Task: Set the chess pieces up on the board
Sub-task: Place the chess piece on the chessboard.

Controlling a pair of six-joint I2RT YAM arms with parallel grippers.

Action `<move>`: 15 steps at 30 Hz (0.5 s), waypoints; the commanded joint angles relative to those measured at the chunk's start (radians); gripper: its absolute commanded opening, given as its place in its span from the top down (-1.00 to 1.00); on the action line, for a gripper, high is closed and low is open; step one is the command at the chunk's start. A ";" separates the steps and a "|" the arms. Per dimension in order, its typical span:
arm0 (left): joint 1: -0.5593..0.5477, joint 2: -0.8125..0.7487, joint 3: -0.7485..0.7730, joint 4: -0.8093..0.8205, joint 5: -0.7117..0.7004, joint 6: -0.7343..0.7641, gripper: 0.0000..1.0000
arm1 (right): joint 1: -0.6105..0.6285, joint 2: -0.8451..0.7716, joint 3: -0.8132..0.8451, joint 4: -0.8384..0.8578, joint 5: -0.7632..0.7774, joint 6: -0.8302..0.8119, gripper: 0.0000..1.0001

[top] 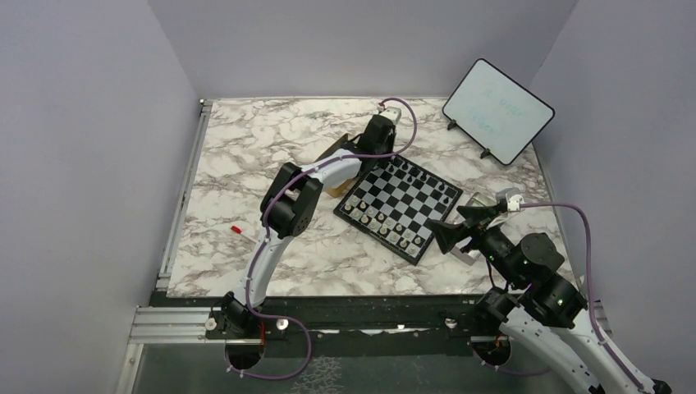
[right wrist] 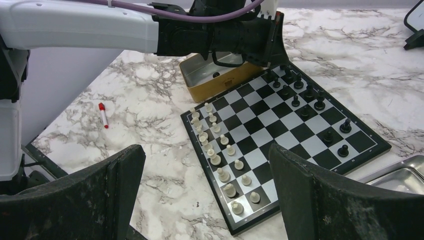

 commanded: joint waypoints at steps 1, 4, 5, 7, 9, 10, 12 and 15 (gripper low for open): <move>-0.007 -0.015 -0.004 -0.006 0.000 -0.014 0.76 | -0.001 -0.010 -0.005 0.013 0.030 -0.007 -1.00; -0.006 -0.030 -0.016 -0.007 -0.009 -0.008 0.76 | 0.000 -0.009 -0.013 0.020 0.024 -0.004 -1.00; -0.006 -0.034 -0.019 -0.007 -0.013 -0.004 0.76 | 0.000 -0.008 -0.013 0.021 0.023 -0.005 -1.00; -0.006 -0.039 -0.023 -0.008 -0.016 -0.001 0.76 | 0.000 -0.005 -0.015 0.027 0.023 -0.008 -1.00; -0.007 -0.037 -0.022 -0.009 -0.010 0.001 0.76 | 0.000 0.002 -0.016 0.034 0.024 -0.013 -1.00; -0.007 -0.037 -0.021 -0.010 -0.008 0.002 0.76 | -0.001 0.005 -0.013 0.038 0.024 -0.015 -1.00; -0.007 -0.034 -0.021 -0.012 -0.006 0.000 0.75 | 0.000 0.013 -0.012 0.045 0.022 -0.017 -1.00; -0.007 -0.033 -0.019 -0.013 -0.004 -0.001 0.74 | -0.001 0.026 -0.011 0.051 0.021 -0.022 -1.00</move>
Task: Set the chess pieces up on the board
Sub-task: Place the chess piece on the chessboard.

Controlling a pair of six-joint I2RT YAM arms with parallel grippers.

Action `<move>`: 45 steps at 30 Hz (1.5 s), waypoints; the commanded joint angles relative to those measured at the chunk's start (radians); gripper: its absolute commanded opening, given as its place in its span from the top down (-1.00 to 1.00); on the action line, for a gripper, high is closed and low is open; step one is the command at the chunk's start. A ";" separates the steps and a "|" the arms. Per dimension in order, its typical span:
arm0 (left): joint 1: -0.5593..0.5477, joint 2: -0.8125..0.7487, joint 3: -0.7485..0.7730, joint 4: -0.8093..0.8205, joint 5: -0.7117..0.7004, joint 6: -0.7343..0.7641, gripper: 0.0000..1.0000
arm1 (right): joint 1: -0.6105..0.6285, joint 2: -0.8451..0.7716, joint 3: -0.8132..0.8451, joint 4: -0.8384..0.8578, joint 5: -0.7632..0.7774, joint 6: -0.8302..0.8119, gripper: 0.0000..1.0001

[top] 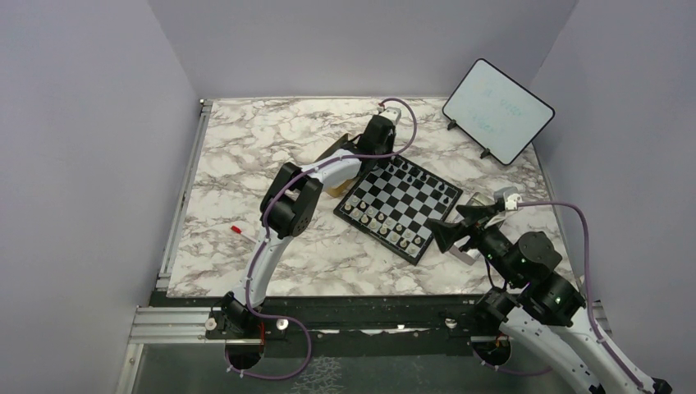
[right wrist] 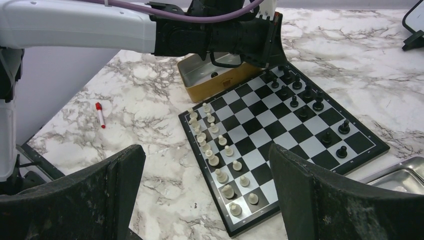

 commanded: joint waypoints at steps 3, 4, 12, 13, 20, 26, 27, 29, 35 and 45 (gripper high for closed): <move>-0.007 -0.030 -0.010 -0.014 0.004 0.003 0.73 | 0.000 0.028 -0.010 0.043 0.011 -0.018 -1.00; -0.006 -0.031 -0.011 -0.016 0.005 0.002 0.72 | 0.000 0.031 -0.013 0.048 0.009 -0.018 -1.00; -0.007 -0.061 -0.031 -0.022 0.005 0.012 0.73 | 0.000 0.046 -0.023 0.066 0.006 -0.026 -1.00; -0.007 -0.067 -0.034 -0.021 0.007 0.012 0.73 | -0.001 0.046 -0.024 0.066 0.004 -0.025 -1.00; -0.008 -0.073 -0.040 -0.017 0.011 0.012 0.72 | 0.000 0.039 -0.032 0.068 0.004 -0.017 -1.00; -0.008 -0.064 -0.034 -0.009 0.019 0.011 0.65 | 0.000 0.029 -0.031 0.055 0.005 -0.013 -1.00; -0.008 -0.062 -0.032 -0.008 0.022 0.009 0.64 | 0.000 0.028 -0.031 0.055 0.005 -0.013 -1.00; -0.008 -0.059 -0.025 -0.007 0.028 0.006 0.64 | 0.000 0.029 -0.031 0.057 0.007 -0.015 -1.00; -0.009 -0.056 -0.016 -0.012 0.036 0.005 0.62 | 0.000 0.042 -0.029 0.074 0.006 -0.018 -1.00; -0.008 -0.066 0.023 -0.048 0.037 0.017 0.35 | 0.000 0.055 -0.035 0.094 -0.009 -0.013 -1.00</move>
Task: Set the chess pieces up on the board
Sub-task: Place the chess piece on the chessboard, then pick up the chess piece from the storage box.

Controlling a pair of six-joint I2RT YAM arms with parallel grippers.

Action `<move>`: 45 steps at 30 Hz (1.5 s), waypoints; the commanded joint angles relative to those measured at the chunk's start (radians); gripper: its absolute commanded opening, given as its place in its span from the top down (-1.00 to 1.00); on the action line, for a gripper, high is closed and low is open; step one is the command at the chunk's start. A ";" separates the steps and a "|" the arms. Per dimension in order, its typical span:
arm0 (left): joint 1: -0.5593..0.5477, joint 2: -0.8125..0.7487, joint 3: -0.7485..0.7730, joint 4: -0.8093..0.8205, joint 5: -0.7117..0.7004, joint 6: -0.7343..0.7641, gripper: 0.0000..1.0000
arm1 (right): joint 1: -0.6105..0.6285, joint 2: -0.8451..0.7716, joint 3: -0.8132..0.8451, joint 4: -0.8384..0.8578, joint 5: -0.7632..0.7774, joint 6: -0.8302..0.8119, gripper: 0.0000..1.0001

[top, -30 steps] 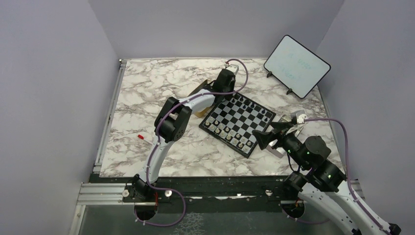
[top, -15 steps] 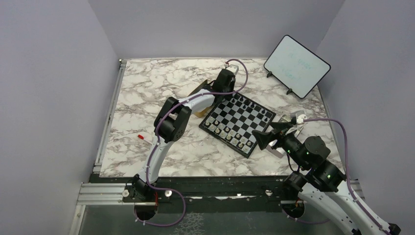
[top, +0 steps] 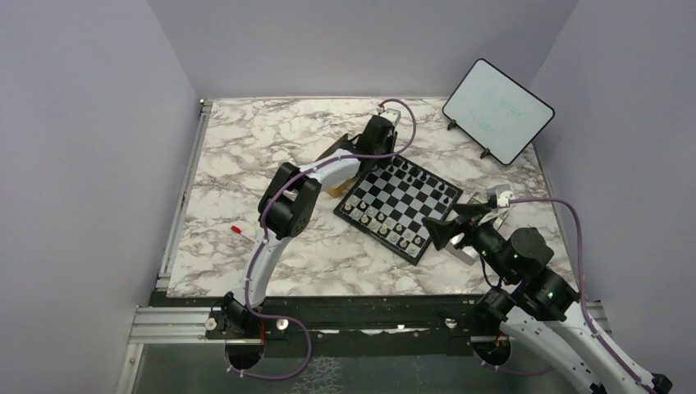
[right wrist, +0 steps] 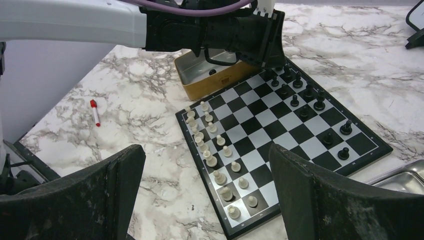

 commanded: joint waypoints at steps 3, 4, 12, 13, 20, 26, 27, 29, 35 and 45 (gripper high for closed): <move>-0.008 -0.054 0.069 -0.037 0.039 0.017 0.29 | -0.001 0.010 -0.015 0.048 -0.013 0.000 -1.00; -0.008 -0.060 0.076 -0.049 0.040 0.016 0.27 | 0.000 0.011 -0.016 0.048 -0.015 0.001 -1.00; -0.007 -0.154 0.066 -0.070 0.067 -0.001 0.24 | 0.000 0.022 -0.013 0.053 -0.030 0.007 -1.00; -0.005 -0.168 0.065 -0.081 0.087 0.000 0.24 | 0.000 0.025 -0.013 0.054 -0.031 0.006 -1.00; 0.030 -0.298 -0.031 -0.176 0.143 0.021 0.24 | 0.000 0.041 -0.024 0.074 -0.043 0.009 -1.00; 0.098 -0.418 -0.164 -0.279 0.135 0.079 0.24 | 0.000 0.041 -0.026 0.080 -0.048 0.007 -1.00; 0.113 -0.434 -0.188 -0.293 0.133 0.093 0.23 | 0.000 0.040 -0.026 0.080 -0.048 0.009 -1.00; 0.144 -0.468 -0.227 -0.317 0.143 0.116 0.22 | 0.000 0.034 -0.032 0.081 -0.050 0.011 -1.00; 0.190 -0.450 -0.206 -0.449 0.191 0.230 0.19 | 0.000 0.020 -0.042 0.080 -0.060 0.024 -1.00; 0.197 -0.306 -0.125 -0.551 0.235 0.340 0.16 | -0.001 0.031 -0.041 0.085 -0.068 0.030 -1.00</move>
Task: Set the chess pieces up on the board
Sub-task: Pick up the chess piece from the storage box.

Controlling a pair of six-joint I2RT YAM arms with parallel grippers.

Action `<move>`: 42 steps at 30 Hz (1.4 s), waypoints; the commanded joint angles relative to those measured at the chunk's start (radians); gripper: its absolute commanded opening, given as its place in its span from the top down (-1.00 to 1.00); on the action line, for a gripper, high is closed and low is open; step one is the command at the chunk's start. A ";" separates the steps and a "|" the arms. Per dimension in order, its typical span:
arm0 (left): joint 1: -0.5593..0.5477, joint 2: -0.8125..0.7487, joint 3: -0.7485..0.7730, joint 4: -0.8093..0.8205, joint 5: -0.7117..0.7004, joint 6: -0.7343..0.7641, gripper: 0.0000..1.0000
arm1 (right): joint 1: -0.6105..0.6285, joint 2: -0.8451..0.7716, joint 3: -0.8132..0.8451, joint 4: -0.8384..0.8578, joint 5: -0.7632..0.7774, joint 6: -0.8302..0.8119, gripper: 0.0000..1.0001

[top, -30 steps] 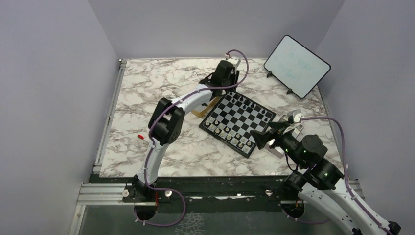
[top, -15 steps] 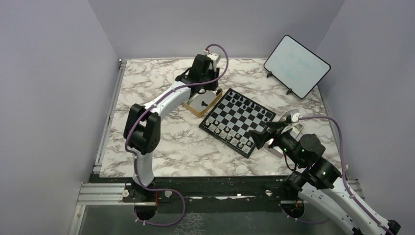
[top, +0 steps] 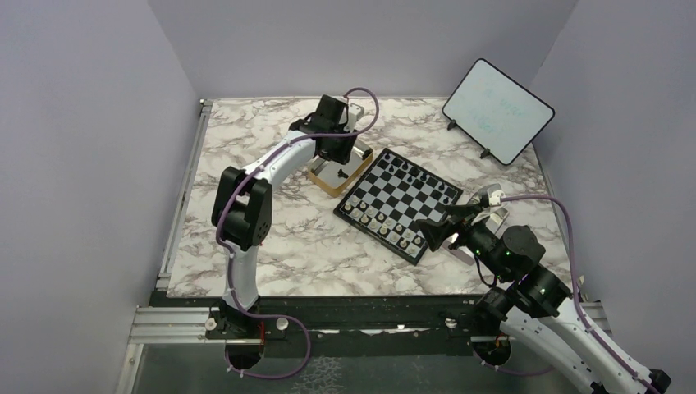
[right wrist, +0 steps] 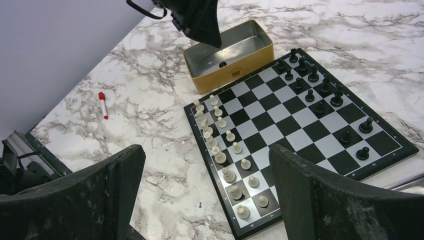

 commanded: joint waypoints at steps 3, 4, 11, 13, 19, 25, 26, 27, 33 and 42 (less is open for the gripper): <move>-0.001 0.082 0.030 -0.061 0.043 0.090 0.13 | 0.000 -0.004 -0.004 0.021 -0.015 0.005 -1.00; -0.001 0.090 0.033 -0.060 0.038 0.091 0.13 | 0.000 -0.006 -0.004 0.019 -0.013 0.006 -1.00; 0.000 0.136 0.064 -0.061 0.007 0.101 0.14 | 0.000 -0.007 -0.017 0.035 -0.011 0.009 -1.00; 0.000 0.145 0.067 -0.060 -0.010 0.106 0.14 | 0.000 -0.001 -0.018 0.034 -0.008 0.009 -1.00; 0.000 0.181 0.082 -0.061 -0.012 0.110 0.14 | 0.000 -0.002 -0.019 0.038 -0.005 0.006 -1.00; 0.001 0.214 0.091 -0.057 -0.010 0.108 0.15 | 0.000 -0.001 -0.003 0.033 -0.002 -0.010 -1.00; 0.002 0.220 0.094 -0.056 -0.011 0.108 0.15 | -0.001 -0.001 0.000 0.031 0.000 -0.013 -1.00; 0.002 0.224 0.097 -0.056 -0.011 0.106 0.16 | 0.000 -0.001 0.002 0.027 0.001 -0.016 -1.00; 0.004 0.244 0.093 -0.048 -0.022 0.116 0.38 | 0.000 -0.004 -0.005 0.028 0.000 -0.011 -1.00; 0.010 0.184 0.078 -0.048 -0.009 0.104 0.70 | 0.000 -0.008 -0.004 0.010 -0.012 -0.011 -1.00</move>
